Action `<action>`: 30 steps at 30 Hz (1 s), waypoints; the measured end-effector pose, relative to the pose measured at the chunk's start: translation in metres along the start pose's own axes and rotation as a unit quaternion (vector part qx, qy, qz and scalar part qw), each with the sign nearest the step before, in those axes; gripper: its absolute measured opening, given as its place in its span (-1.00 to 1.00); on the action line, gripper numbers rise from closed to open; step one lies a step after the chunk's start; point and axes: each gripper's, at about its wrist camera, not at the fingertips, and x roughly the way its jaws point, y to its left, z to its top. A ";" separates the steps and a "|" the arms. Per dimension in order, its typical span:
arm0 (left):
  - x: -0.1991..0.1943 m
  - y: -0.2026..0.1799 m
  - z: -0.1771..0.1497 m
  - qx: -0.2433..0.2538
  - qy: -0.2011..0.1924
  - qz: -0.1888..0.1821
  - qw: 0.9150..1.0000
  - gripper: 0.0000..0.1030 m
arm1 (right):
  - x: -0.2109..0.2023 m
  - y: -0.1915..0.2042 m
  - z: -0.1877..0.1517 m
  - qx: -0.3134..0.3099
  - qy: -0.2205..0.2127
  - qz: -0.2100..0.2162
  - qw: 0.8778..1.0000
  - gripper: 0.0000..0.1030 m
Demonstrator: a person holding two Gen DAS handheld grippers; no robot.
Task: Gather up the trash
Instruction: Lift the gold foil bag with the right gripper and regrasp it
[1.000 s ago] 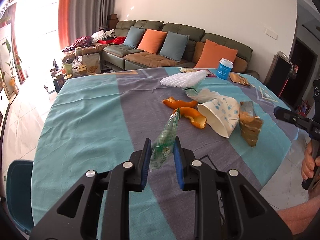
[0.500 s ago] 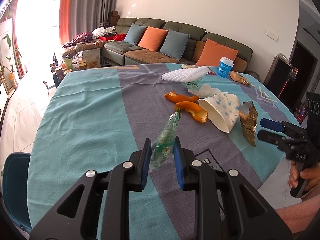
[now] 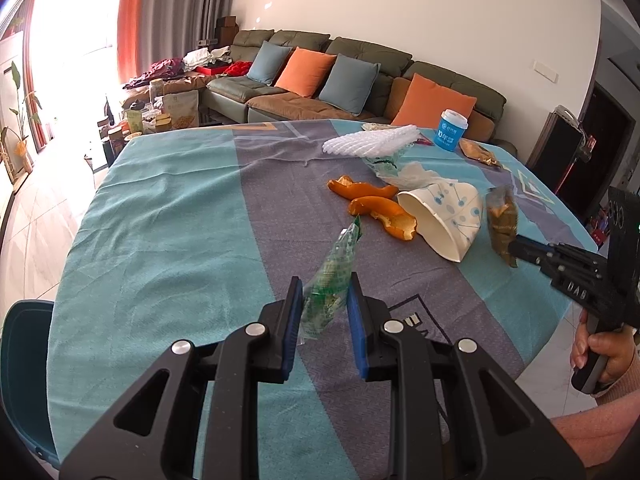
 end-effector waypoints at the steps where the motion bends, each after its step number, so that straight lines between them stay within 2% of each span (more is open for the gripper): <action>1: 0.000 0.000 0.000 0.000 0.000 0.000 1.000 -0.56 | -0.002 -0.004 0.001 0.007 -0.005 0.002 1.000 -0.95; 7: 0.000 0.002 0.000 -0.003 0.000 0.003 1.000 -0.56 | -0.018 -0.025 0.012 0.041 -0.038 0.025 0.998 -0.98; 11: -0.002 0.004 0.000 -0.005 -0.004 0.007 1.000 -0.56 | -0.030 -0.033 0.020 0.071 -0.057 0.064 0.994 -0.99; 18: -0.015 0.013 0.001 -0.012 -0.017 0.015 1.000 -0.56 | -0.048 -0.029 0.036 0.081 -0.087 0.123 0.985 -1.00; 21: -0.021 0.018 -0.001 -0.016 -0.021 0.018 0.999 -0.56 | -0.045 -0.020 0.040 0.060 -0.086 0.094 0.990 -0.98; 24: -0.026 0.022 -0.006 -0.022 -0.021 0.021 0.999 -0.56 | -0.030 -0.030 0.034 0.083 -0.054 0.063 0.993 -0.84; 25: -0.027 0.023 -0.007 -0.024 -0.020 0.020 0.999 -0.56 | -0.026 -0.035 0.030 0.093 -0.045 0.048 0.994 -0.56; 26: -0.027 0.025 -0.008 -0.024 -0.019 0.019 0.999 -0.56 | -0.022 -0.041 0.026 0.101 -0.037 0.030 0.994 -0.18; 27: -0.028 0.026 -0.009 -0.025 -0.018 0.020 0.999 -0.56 | -0.019 -0.047 0.021 0.111 -0.027 0.018 0.993 -0.08; 30: -0.026 0.028 -0.009 -0.026 -0.014 0.019 0.999 -0.56 | -0.011 -0.062 0.008 0.141 0.000 0.034 0.989 -0.06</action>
